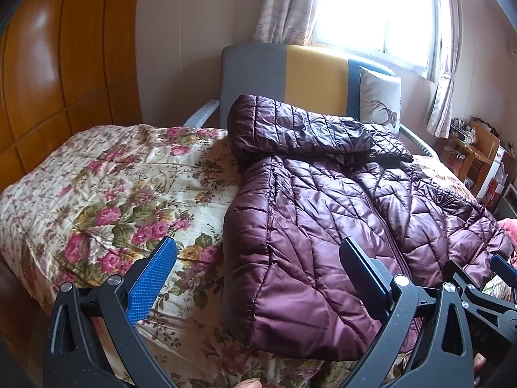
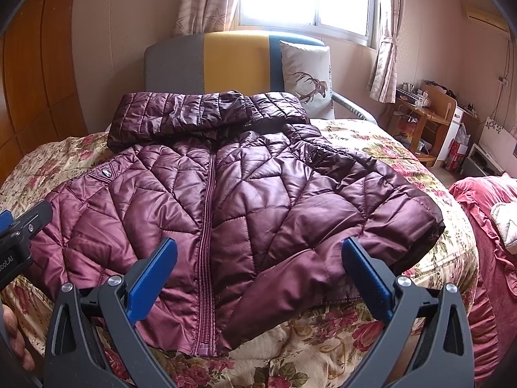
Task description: Fold large clothes
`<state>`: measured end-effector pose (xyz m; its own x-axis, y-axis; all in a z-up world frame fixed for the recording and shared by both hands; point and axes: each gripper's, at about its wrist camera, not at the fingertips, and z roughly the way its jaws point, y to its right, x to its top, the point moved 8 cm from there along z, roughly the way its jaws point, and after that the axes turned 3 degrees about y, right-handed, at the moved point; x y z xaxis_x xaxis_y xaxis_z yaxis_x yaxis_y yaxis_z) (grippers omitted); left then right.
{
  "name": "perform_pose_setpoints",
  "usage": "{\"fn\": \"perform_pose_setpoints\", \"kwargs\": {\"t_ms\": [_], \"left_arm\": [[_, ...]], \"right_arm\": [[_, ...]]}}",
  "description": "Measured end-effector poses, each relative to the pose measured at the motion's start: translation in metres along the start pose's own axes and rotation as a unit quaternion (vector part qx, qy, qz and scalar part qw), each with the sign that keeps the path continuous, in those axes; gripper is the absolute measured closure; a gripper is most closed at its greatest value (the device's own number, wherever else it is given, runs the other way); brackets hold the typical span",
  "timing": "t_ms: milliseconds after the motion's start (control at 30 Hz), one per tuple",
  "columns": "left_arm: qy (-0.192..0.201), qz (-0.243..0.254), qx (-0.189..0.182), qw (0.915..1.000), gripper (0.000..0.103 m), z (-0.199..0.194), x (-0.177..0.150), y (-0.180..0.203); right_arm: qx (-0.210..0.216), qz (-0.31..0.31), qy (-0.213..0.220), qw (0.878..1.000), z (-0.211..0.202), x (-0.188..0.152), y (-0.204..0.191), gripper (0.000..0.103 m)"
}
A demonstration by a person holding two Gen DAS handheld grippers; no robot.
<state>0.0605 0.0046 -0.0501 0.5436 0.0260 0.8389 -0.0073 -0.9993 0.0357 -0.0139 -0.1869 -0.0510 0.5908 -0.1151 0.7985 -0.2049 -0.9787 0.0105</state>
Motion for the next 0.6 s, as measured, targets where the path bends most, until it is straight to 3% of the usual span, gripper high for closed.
{"fn": "perform_pose_setpoints", "kwargs": {"t_ms": [600], "left_arm": [[-0.005, 0.005, -0.002, 1.0, 0.003, 0.0028, -0.0023, 0.0008]], "right_arm": [[0.004, -0.004, -0.004, 1.0, 0.0049, -0.0043, -0.0024, 0.002]]}}
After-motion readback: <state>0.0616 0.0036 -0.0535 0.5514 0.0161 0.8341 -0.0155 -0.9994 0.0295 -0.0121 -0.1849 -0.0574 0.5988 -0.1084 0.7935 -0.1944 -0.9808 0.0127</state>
